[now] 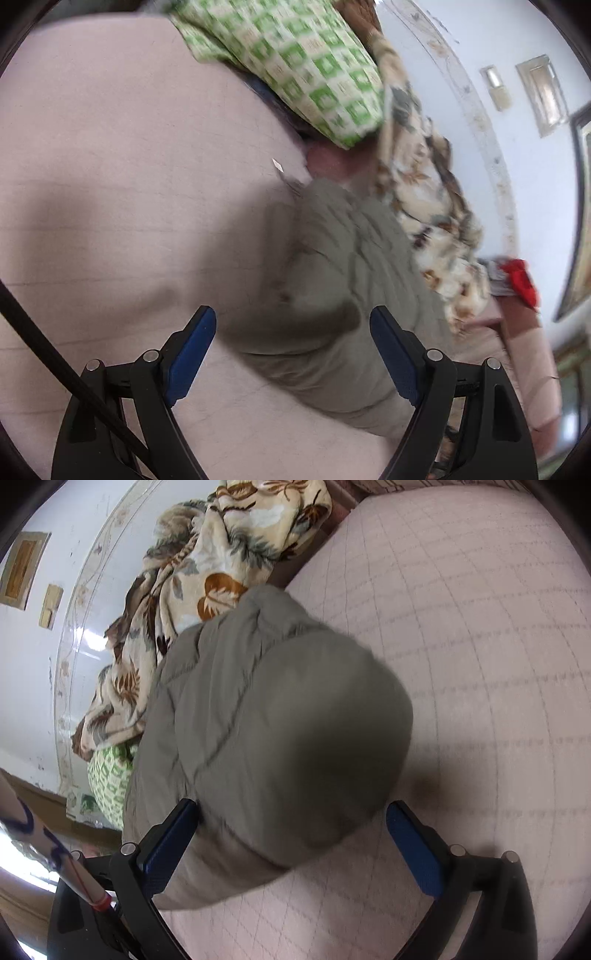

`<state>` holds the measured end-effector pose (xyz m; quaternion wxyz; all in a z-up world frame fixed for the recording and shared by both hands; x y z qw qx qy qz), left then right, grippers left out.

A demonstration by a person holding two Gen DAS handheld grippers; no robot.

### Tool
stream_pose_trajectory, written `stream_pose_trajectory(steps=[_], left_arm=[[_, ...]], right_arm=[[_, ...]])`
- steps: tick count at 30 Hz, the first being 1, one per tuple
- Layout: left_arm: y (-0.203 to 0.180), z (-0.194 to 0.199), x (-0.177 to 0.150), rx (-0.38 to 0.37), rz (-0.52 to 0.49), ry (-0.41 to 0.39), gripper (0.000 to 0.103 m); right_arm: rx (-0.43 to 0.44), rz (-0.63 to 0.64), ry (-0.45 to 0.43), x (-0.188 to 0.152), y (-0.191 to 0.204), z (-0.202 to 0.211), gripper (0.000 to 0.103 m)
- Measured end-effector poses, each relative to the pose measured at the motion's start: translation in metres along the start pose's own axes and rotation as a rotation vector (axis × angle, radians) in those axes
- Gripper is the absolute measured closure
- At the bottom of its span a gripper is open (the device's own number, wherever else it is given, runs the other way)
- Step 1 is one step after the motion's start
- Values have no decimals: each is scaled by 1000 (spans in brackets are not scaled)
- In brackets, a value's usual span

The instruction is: Fold large clothes

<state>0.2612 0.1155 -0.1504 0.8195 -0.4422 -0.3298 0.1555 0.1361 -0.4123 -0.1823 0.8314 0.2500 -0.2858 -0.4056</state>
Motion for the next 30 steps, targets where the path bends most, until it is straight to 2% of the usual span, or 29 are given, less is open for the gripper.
stream_pose_trajectory(steps=[1,3,7,8,10,13,17,18,19,20,21,22,23,25,26,30], left_arm=[[-1,-7,0,-8,-14,14,18],[-7,-13,0,-17,-78,-15,18],[-1,-23,9,-109,-55,-3,14],[1,-25,12,-111,-50,2,13],[-1,-34,12,-59,-73,24,12],[-14,-59,2,101,-183,98,5],[-35,-70,-10,252,-287,97,4],[-41,-71,-11,287,-311,112,7],[-45,-71,-12,295,-321,128,22],[-50,-69,-12,300,-326,145,33],[-55,-65,-11,306,-329,150,37],[-61,-60,-11,305,-337,154,45],[-67,-55,-11,303,-348,160,49],[-77,-45,-13,304,-360,161,50],[-81,-39,-15,306,-365,162,50],[-82,-12,-28,306,-351,192,49]], right_arm=[[2,11,7,-4,1,-1,0],[16,33,22,-8,5,-5,0],[45,54,-4,-2,14,-11,0],[45,45,-6,-1,14,-13,0],[43,11,-8,1,11,-19,0],[28,5,-3,4,11,-29,0],[20,6,-5,9,12,-37,0],[16,5,1,9,11,-38,0],[16,5,11,10,11,-38,0],[16,6,31,12,12,-38,4],[11,6,46,14,12,-37,9],[14,11,63,15,14,-35,22],[14,28,65,17,18,-30,34],[3,91,42,16,30,-17,47],[-3,123,25,15,36,-8,51],[10,161,21,8,39,20,54]])
Point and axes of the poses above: each gripper's, at about its wrist camera, not at the fingertips, and z roughly against the way its jaws point, y to its left, x to its top, the point moved 1 cm from there along -z, roughly the way its jaws point, and after that the axes turned 9 degrees about -x, right-handed, at the moved point
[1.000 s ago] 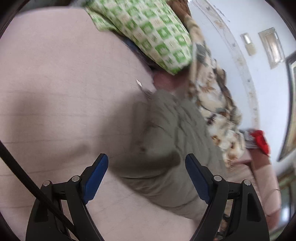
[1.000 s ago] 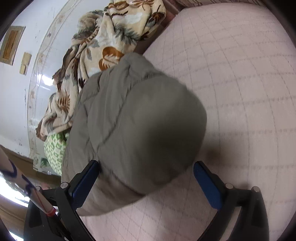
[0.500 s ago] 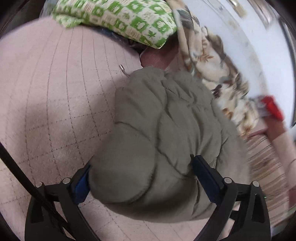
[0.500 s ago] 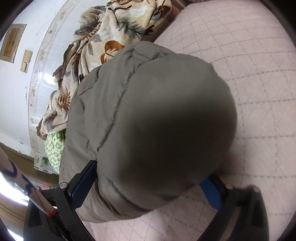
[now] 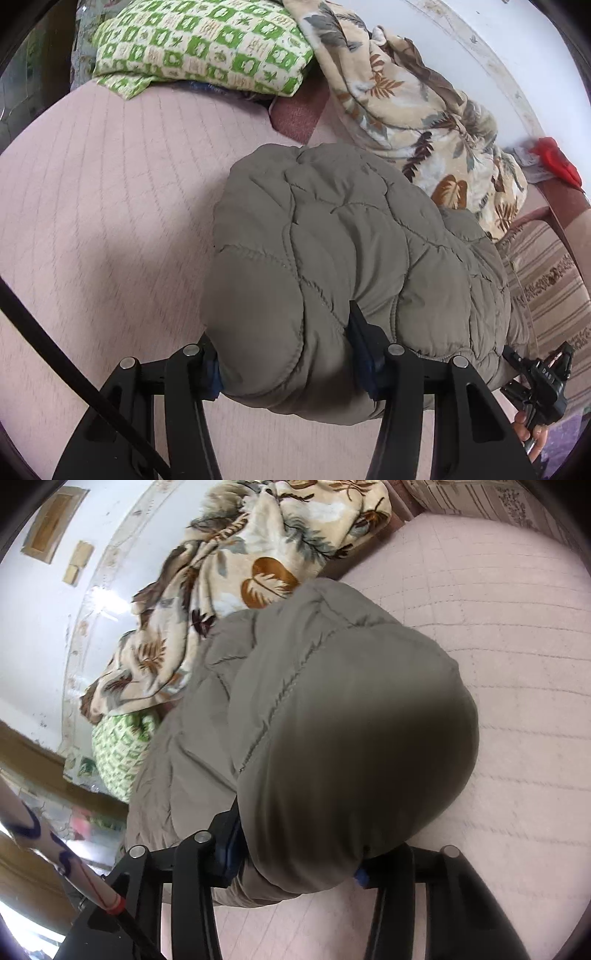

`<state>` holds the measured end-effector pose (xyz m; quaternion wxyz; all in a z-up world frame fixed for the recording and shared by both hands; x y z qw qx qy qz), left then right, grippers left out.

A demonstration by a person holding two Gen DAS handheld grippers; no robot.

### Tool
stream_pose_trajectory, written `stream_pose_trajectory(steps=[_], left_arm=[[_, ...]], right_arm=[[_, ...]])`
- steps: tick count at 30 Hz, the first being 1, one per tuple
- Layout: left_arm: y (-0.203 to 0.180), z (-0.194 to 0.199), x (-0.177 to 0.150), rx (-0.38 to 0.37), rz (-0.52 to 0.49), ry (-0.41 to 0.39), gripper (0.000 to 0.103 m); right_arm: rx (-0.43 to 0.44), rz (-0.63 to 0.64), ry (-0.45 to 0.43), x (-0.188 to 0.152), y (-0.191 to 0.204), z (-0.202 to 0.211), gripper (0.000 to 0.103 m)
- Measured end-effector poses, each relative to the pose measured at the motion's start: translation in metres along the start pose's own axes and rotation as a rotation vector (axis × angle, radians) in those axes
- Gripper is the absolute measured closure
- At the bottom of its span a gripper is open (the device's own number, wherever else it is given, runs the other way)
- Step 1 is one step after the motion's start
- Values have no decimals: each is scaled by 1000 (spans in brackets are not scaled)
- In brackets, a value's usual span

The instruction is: Fold large clothes

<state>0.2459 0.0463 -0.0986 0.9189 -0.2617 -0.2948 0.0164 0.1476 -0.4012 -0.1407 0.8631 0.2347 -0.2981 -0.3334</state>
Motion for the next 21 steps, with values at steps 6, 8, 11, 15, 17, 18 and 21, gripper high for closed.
stream_pose_trajectory(steps=[6,8,11,15,17,18,21], left_arm=[[19,13,-29,-1,59,19,36],[16,20,-33,24,49,4,35],[3,35,-38,85,-17,-29,33],[-2,67,-51,173,-89,-108,33],[-3,80,-56,196,-114,-132,33],[-4,88,-59,206,-133,-149,33],[-4,107,-68,222,-164,-186,33]], right_arm=[[-11,23,66,-40,-21,31,49],[-28,5,72,-45,-28,29,38],[-44,-66,67,-49,-42,38,32],[-105,-101,-56,-65,-57,93,28],[-167,-78,-145,-72,-61,130,28],[-214,-65,-203,-75,-64,154,28],[-396,-73,-424,-78,-81,250,28]])
Point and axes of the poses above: each gripper's, at about its wrist camera, not at the fingertips, and z roughly against the way its jaws point, y to its left, x to its top, the point moved 1 cm from there along -z, roughly the way its jaws point, and after that the axes turned 9 degrees about -x, right-handed, at the moved point
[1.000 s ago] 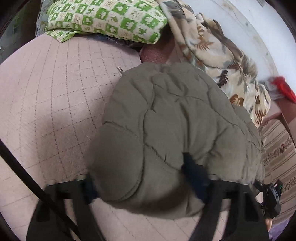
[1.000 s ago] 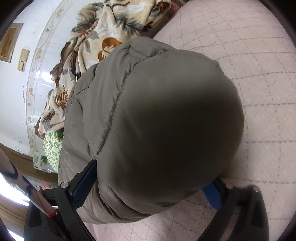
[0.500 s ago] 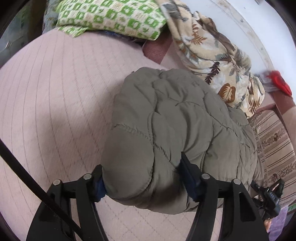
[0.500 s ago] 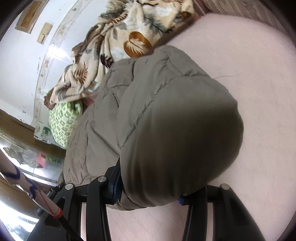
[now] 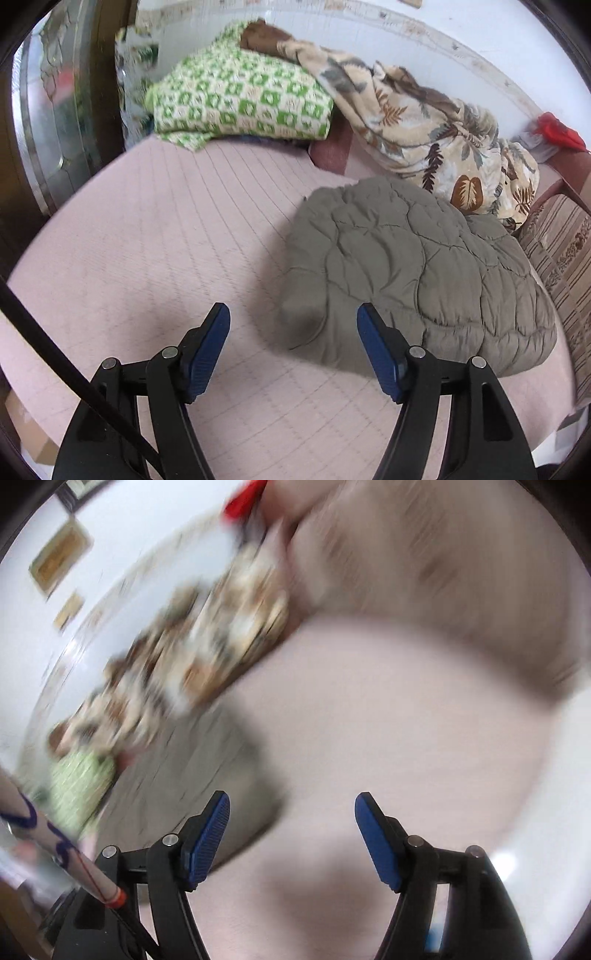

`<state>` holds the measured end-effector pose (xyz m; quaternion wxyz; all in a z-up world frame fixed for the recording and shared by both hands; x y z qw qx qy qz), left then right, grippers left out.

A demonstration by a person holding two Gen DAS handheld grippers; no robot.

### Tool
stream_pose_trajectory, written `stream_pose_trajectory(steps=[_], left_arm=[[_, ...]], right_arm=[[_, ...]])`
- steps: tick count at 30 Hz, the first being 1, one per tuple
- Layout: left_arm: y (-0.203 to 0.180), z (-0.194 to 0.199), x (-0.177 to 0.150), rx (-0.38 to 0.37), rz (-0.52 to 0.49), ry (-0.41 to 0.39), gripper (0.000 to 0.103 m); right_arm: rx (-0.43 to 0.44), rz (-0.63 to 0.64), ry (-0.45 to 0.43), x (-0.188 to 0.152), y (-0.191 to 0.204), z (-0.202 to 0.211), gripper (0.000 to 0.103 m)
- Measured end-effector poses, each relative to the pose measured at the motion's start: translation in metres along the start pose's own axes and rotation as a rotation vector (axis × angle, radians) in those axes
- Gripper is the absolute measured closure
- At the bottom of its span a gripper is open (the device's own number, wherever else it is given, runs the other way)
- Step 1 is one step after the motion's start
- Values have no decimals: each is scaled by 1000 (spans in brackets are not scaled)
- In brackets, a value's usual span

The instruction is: Fold large clothes

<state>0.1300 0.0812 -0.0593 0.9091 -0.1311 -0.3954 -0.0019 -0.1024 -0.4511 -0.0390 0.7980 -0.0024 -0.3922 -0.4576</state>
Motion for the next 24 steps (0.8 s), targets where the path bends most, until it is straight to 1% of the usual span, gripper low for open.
stream_pose_trajectory(steps=[1,2,3,5,6,8,9,11,13,17,18,20,22,24], left_arm=[[2,7,-2,3,-5,-13,33],[4,12,-4,4,-9,-24,33],[5,16,-6,5,-13,-31,33],[8,21,-10,15,-11,-41,32],[8,21,-11,18,-7,-40,32],[12,22,-15,20,15,-28,32],[12,23,-18,18,23,-25,32],[13,23,-21,23,33,-27,32],[13,23,-24,37,44,-27,32],[1,27,-21,18,40,-32,32],[-4,27,-18,14,30,-34,32],[-15,23,-11,5,1,-32,30],[-25,11,-5,3,-24,-19,29],[-33,-7,4,26,-48,-3,29]], right_arm=[[-74,-39,-87,17,-22,30,26],[-130,-86,-160,33,-44,57,24],[-193,-167,-253,52,-73,94,23],[-252,-273,-375,71,-107,143,15],[-278,-314,-432,80,-121,168,13],[-314,-340,-490,91,-135,201,13],[-310,-332,-500,94,-133,210,13],[-291,-269,-489,93,-116,212,12],[-252,-165,-449,84,-91,199,12],[-112,53,-360,53,-27,153,12],[-76,133,-340,41,1,135,12],[-58,244,-311,22,40,107,12],[-14,341,-254,2,84,74,13],[30,402,-154,-15,121,40,23]])
Point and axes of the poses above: each gripper's, at about its wrist camera, not at the fingertips, and z roughly against the way its jaws point, y to its left, x to its top, the point moved 1 cm from there along -z, roughly the way its jaws point, and after that the axes turned 9 degrees about -x, right-handed, at the moved point
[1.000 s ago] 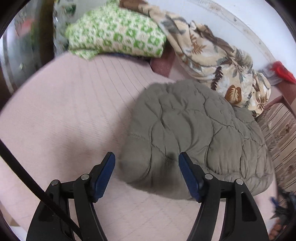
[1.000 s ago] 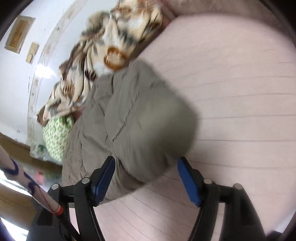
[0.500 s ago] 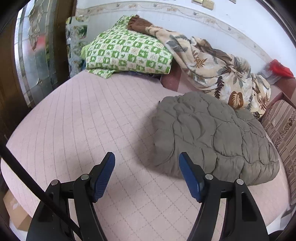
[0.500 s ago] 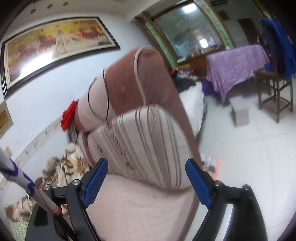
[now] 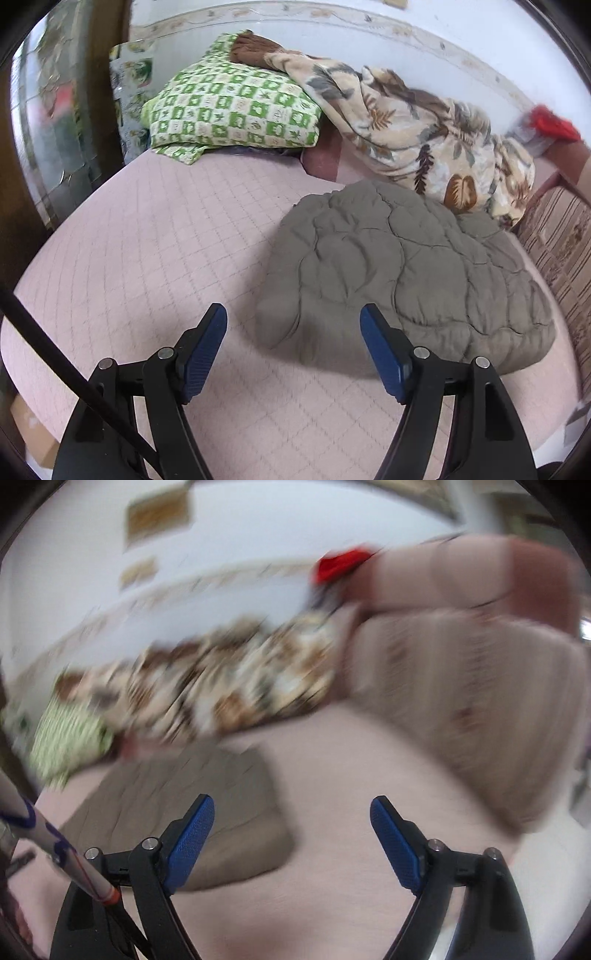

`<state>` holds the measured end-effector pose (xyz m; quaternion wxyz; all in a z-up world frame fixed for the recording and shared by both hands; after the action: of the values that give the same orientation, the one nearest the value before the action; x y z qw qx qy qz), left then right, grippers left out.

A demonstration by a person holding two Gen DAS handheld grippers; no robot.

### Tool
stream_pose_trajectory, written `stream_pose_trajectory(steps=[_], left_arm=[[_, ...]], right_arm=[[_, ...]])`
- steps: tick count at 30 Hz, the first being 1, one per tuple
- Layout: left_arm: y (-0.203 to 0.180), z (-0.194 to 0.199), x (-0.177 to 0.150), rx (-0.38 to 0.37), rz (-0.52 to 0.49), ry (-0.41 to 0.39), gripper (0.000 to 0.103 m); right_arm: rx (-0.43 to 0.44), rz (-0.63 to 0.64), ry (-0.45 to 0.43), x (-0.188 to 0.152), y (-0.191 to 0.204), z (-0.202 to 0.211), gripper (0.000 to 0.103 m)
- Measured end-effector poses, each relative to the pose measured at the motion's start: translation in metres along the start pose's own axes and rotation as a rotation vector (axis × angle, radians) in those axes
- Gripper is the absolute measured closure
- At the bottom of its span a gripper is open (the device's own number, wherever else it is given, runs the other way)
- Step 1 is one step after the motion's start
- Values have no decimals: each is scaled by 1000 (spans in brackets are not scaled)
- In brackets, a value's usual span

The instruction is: Fold large clothes

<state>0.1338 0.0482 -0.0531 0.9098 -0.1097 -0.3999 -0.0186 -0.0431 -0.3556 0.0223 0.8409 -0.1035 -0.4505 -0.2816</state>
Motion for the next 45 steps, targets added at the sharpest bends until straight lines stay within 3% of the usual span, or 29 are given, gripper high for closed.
stream_pose_trajectory(steps=[1,2,3,10,14,18,22,23,25,27,31,33,35,37,39,45], left_arm=[[-2,-9,4,12,-4,9,29],[-2,-19,7,23,2,20,29],[0,-27,9,24,13,29,29],[29,-70,5,-37,139,106,29],[25,-66,8,-47,96,83,29],[16,-56,12,-12,24,47,29],[23,-41,16,32,4,0,29],[27,-35,17,34,14,-20,29],[34,-26,19,48,26,-48,29],[41,-17,21,80,35,-88,28],[50,-12,25,109,54,-131,22],[52,-15,25,115,57,-124,22],[52,-18,25,125,50,-110,22],[50,-19,24,144,40,-109,22],[48,-17,26,166,29,-124,22],[48,-5,26,231,35,-184,22]], right_arm=[[38,19,60,-2,21,-19,41],[58,33,109,-4,36,-35,52],[75,49,158,-5,54,-53,54],[101,183,233,4,167,-148,55],[13,256,293,-5,210,-221,52],[-116,342,247,-21,238,-265,50],[-213,460,239,-14,258,-262,50],[-198,464,220,-6,262,-250,51],[-91,409,130,11,267,-214,48],[13,385,97,19,283,-186,46],[302,382,228,3,335,-169,46],[359,385,296,-18,359,-178,38],[309,435,307,-41,379,-196,26],[253,506,251,-54,392,-204,24],[231,508,257,-46,393,-198,26],[204,423,132,-11,329,-155,27]])
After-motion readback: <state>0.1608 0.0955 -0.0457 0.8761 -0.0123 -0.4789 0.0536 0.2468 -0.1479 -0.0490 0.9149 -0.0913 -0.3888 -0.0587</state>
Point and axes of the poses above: each gripper's, at about its wrist camera, not at the fingertips, and z roughly against the way its jaws point, y to its left, x to its top, the point moved 1 cm from there along -z, roughly the way its jaws point, and after that the axes turned 9 degrees about -x, right-handed, at the moved point
